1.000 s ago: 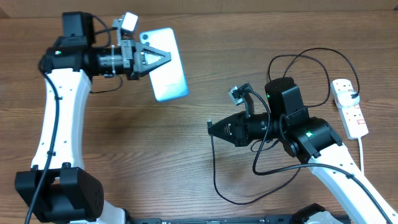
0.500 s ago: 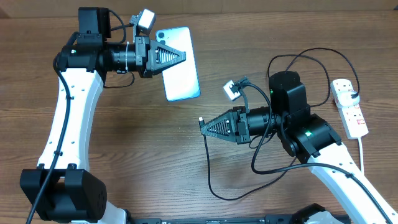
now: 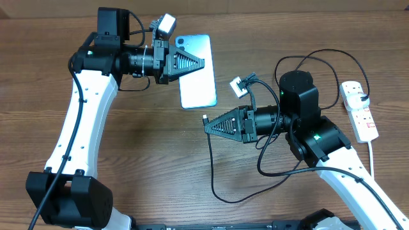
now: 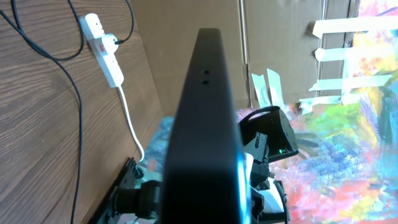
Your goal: Plug charger to phone and switch on socket
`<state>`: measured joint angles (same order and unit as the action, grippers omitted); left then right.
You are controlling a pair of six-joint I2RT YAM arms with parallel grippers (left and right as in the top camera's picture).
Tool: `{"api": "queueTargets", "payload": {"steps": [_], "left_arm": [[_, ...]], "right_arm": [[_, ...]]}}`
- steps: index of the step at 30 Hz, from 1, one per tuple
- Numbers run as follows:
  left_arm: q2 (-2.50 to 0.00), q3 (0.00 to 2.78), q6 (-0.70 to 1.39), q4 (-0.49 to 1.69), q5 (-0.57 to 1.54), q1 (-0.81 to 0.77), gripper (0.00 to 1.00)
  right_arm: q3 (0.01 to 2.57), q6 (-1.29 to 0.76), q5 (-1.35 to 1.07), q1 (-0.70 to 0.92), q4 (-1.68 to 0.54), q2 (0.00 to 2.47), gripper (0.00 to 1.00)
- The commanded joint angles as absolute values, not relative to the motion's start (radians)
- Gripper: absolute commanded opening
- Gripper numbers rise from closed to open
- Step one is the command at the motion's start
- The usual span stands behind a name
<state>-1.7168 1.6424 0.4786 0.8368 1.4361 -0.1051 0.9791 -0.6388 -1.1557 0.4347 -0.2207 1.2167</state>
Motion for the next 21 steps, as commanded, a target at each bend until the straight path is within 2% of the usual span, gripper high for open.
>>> {"api": "queueTargets", "payload": {"steps": [1, 21], "left_arm": [[-1.694, 1.655, 0.498, 0.830, 1.462, -0.120, 0.05], [-1.694, 1.655, 0.506, 0.831, 1.468, -0.139, 0.04]], "right_arm": [[0.981, -0.655, -1.170, 0.437, -0.210, 1.216, 0.04], [0.981, -0.681, -1.142, 0.437, -0.166, 1.216, 0.04]]}}
